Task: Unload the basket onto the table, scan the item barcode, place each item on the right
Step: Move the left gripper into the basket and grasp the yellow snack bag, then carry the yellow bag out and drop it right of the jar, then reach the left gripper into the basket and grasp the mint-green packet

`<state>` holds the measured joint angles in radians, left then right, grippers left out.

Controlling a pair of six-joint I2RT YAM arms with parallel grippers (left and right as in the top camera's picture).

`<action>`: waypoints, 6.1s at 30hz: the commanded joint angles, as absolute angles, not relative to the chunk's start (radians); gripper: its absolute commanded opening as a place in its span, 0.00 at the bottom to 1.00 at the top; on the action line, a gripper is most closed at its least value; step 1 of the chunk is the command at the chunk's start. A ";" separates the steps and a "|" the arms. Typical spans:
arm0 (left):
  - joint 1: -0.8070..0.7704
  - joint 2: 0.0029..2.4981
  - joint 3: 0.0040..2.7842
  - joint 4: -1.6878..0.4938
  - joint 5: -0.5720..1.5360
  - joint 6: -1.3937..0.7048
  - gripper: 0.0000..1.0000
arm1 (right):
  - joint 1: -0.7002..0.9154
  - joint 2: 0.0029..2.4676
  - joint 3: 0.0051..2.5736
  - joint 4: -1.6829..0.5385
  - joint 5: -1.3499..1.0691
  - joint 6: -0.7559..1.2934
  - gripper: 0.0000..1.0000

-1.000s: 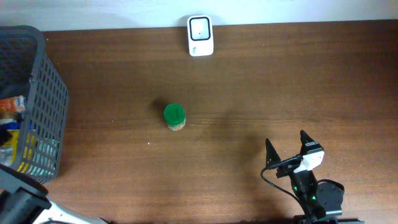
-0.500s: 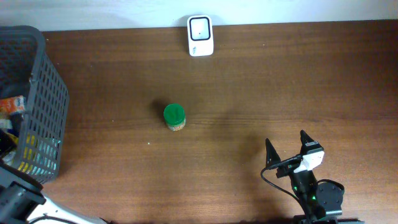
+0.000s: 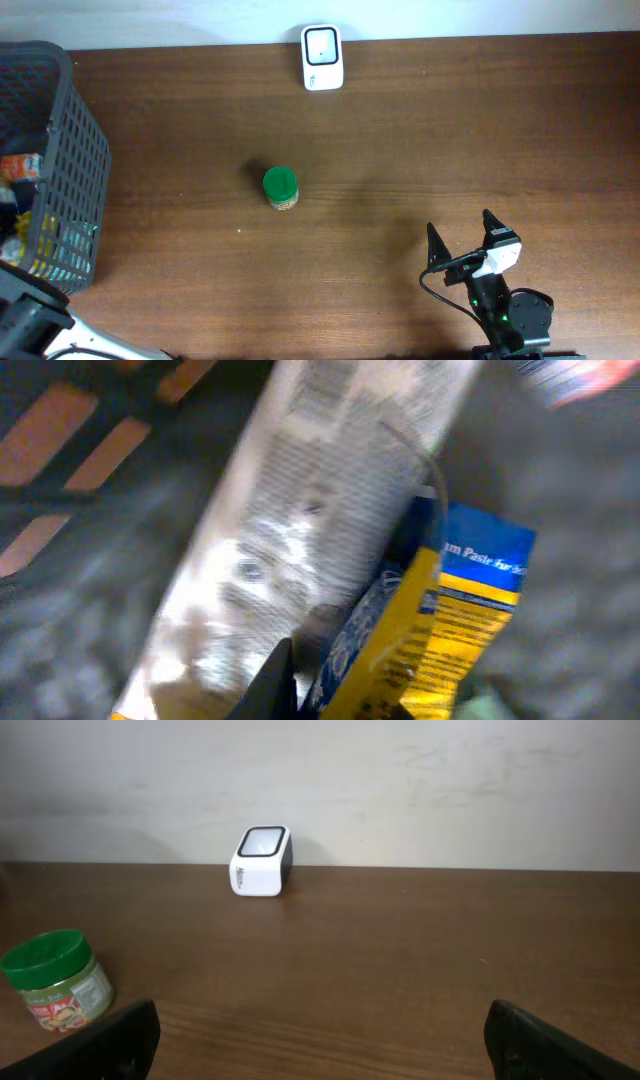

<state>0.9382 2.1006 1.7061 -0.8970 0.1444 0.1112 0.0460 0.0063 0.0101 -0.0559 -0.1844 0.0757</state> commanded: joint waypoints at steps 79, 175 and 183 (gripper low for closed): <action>-0.553 1.926 1.745 -0.829 0.103 -0.417 0.67 | 0.053 0.004 0.006 -0.063 -0.190 0.083 0.98; 0.799 1.934 2.072 -1.188 0.161 -0.049 0.00 | 0.053 0.004 0.006 -0.063 -0.190 0.083 0.98; 0.765 1.682 2.224 -1.185 0.220 -0.171 0.00 | 0.053 0.004 0.006 -0.063 -0.190 0.083 0.98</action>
<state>0.7967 1.7851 2.2032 -1.1732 0.1631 -0.1066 0.0460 0.0063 0.0101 -0.0559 -0.1844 0.0761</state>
